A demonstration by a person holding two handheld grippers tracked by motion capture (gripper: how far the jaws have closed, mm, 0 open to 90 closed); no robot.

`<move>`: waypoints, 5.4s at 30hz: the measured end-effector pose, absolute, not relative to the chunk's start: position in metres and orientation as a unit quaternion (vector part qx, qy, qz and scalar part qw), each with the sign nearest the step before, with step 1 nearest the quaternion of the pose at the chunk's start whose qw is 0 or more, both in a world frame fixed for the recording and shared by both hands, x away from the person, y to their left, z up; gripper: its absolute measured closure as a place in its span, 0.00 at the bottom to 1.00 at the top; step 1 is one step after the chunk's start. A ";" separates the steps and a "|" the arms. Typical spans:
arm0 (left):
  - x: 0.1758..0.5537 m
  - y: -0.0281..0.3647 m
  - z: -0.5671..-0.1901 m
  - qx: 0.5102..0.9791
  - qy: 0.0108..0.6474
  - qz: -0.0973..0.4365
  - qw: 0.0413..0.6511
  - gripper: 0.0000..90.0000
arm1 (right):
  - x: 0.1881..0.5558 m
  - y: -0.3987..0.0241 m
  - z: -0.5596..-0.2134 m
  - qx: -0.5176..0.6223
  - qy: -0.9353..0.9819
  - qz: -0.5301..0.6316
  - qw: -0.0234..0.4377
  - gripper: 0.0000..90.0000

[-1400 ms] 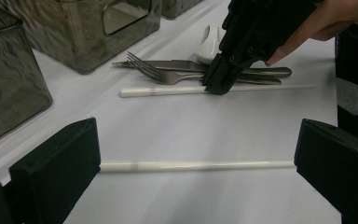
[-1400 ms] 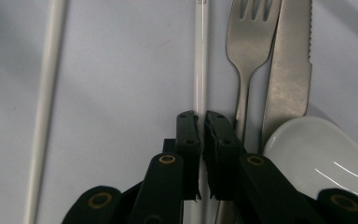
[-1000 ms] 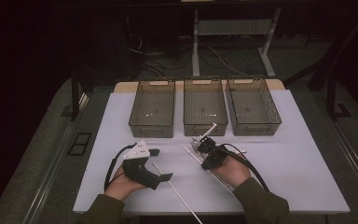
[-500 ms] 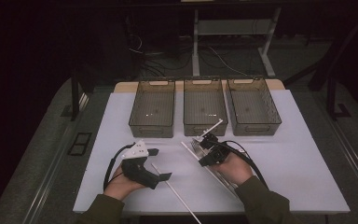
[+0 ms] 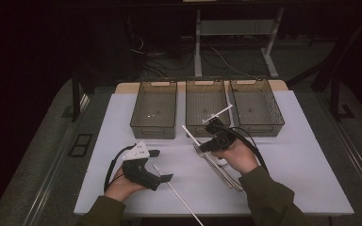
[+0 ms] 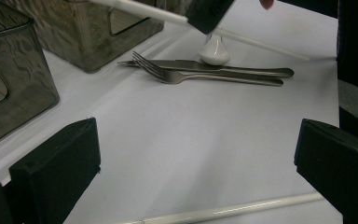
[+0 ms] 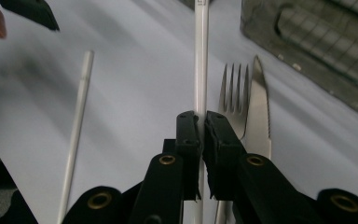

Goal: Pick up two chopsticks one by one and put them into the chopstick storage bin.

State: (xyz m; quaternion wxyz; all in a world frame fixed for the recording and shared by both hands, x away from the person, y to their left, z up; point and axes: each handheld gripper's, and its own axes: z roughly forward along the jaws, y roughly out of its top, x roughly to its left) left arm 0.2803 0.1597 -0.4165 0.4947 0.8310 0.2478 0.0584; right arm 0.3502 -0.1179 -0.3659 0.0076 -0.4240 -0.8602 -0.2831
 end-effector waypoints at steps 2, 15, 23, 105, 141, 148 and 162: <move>0.280 0.160 -0.416 0.830 0.248 0.058 0.496 0.00 | 0.356 -0.116 -0.360 -0.426 -0.858 -0.286 0.008 0.93; 0.280 0.159 -0.416 0.829 0.244 0.059 0.500 0.00 | 0.398 -0.097 -0.334 -0.435 -0.853 -0.290 -0.005 0.94; 0.280 0.159 -0.415 0.830 0.240 0.063 0.499 0.00 | 0.431 -0.078 -0.321 -0.445 -0.846 -0.295 -0.010 0.93; 0.283 0.165 -0.416 0.824 0.243 0.058 0.508 0.00 | 0.515 0.006 -0.321 -0.410 -0.850 -0.328 -0.040 0.63; 0.283 0.170 -0.418 0.830 0.259 0.074 0.488 0.00 | 0.387 -0.101 -0.327 -0.333 -0.862 -0.379 -0.042 0.55; 0.284 0.171 -0.418 0.830 0.260 0.077 0.487 0.00 | 0.366 -0.109 -0.336 -0.323 -0.869 -0.372 -0.042 0.55; 0.284 0.172 -0.418 0.830 0.264 0.082 0.485 0.00 | 0.325 -0.102 -0.370 -0.310 -0.890 -0.333 -0.017 0.58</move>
